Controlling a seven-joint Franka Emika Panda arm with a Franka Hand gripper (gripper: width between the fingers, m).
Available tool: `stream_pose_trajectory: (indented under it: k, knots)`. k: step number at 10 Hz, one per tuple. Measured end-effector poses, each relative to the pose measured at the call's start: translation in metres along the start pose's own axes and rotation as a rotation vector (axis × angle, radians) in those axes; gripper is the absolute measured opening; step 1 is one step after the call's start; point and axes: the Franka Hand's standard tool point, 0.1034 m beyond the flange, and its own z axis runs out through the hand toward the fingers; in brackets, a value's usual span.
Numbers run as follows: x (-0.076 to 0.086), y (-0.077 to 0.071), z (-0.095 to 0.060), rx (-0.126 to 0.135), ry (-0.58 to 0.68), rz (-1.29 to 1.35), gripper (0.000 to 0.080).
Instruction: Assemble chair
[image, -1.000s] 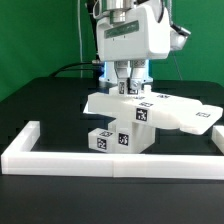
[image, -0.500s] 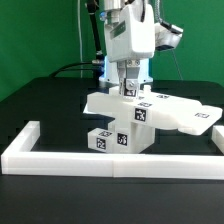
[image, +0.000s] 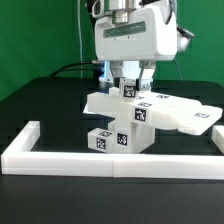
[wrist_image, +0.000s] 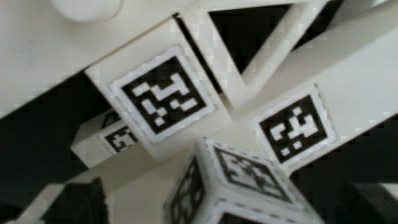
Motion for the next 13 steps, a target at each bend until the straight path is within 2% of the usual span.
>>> stream_pose_trajectory:
  k: [3, 8, 11, 12, 13]
  knots:
    - [0.0004, 0.0003, 0.0, -0.001, 0.001, -0.158, 0.0649]
    - [0.0023, -0.0009, -0.0008, -0.024, 0.02, -0.648, 0.0649]
    - [0.0042, 0.0005, -0.0008, -0.049, 0.021, -0.915, 0.0649]
    - [0.0065, 0.0021, -0.0009, -0.051, 0.02, -0.966, 0.0533]
    - [0.0084, 0.0035, -0.0009, -0.052, 0.02, -1.009, 0.0533]
